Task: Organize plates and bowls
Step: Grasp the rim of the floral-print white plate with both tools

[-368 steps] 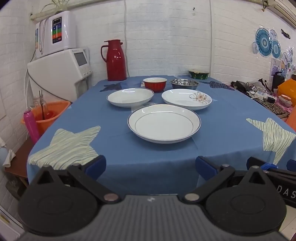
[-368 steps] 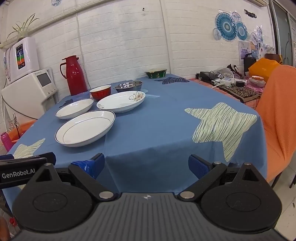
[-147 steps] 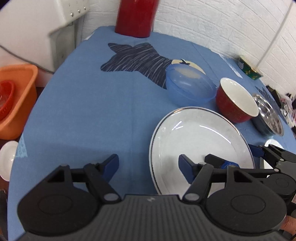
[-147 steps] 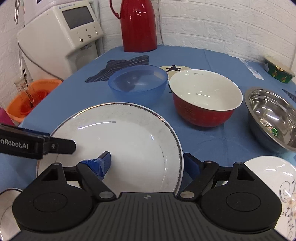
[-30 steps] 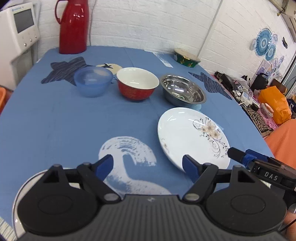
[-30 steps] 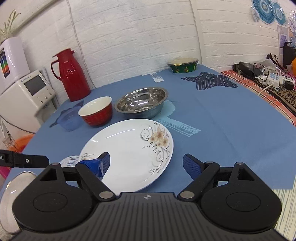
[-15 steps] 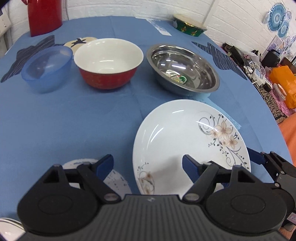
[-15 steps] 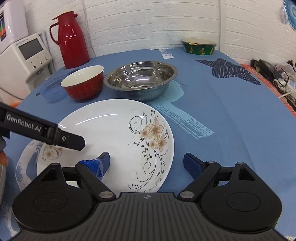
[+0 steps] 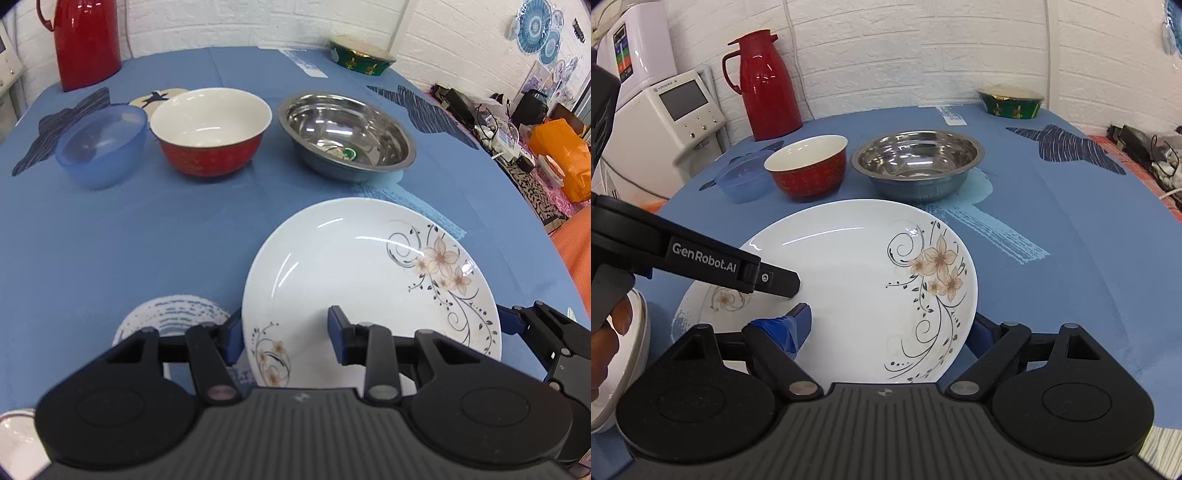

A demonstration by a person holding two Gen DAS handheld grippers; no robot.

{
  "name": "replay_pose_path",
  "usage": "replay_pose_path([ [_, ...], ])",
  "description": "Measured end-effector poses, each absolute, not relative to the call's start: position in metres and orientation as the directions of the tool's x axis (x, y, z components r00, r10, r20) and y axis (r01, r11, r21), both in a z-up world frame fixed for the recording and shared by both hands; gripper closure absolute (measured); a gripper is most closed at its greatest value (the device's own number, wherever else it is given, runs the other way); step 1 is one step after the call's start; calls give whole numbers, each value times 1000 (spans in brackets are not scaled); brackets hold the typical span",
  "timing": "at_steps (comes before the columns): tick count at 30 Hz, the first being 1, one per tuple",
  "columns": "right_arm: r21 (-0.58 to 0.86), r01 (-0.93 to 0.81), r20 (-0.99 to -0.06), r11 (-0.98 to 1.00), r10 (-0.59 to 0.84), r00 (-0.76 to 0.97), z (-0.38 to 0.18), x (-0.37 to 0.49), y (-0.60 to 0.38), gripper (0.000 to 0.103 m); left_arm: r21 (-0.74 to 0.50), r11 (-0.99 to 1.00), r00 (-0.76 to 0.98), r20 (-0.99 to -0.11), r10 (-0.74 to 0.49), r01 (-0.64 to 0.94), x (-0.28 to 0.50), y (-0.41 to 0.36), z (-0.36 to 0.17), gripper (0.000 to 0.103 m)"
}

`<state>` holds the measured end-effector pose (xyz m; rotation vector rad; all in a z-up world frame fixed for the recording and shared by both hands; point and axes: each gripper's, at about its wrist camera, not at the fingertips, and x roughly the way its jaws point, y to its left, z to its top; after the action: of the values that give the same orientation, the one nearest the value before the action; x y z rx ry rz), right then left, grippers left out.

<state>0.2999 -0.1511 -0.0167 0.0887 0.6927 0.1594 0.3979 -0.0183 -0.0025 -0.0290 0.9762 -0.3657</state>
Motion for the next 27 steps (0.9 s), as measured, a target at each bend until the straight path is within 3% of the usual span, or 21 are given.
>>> replay_pose_path([
  [9, 154, -210, -548, 965, 261, 795, 26, 260, -99, 28, -189, 955, 600, -746, -290, 227, 341, 48, 45, 70],
  [14, 173, -313, -523, 934, 357, 774, 31, 244, -49, 28, -167, 977, 652, -728, -214, 135, 297, 105, 54, 70],
  [20, 207, -424, -549, 882, 463, 695, 19, 236, 7, 28, -145, 989, 669, -735, -108, 1, 258, 167, 45, 70],
  [27, 203, -465, -599, 862, 485, 637, 5, 229, 42, 28, -185, 980, 659, -746, -93, -72, 235, 206, 23, 71],
])
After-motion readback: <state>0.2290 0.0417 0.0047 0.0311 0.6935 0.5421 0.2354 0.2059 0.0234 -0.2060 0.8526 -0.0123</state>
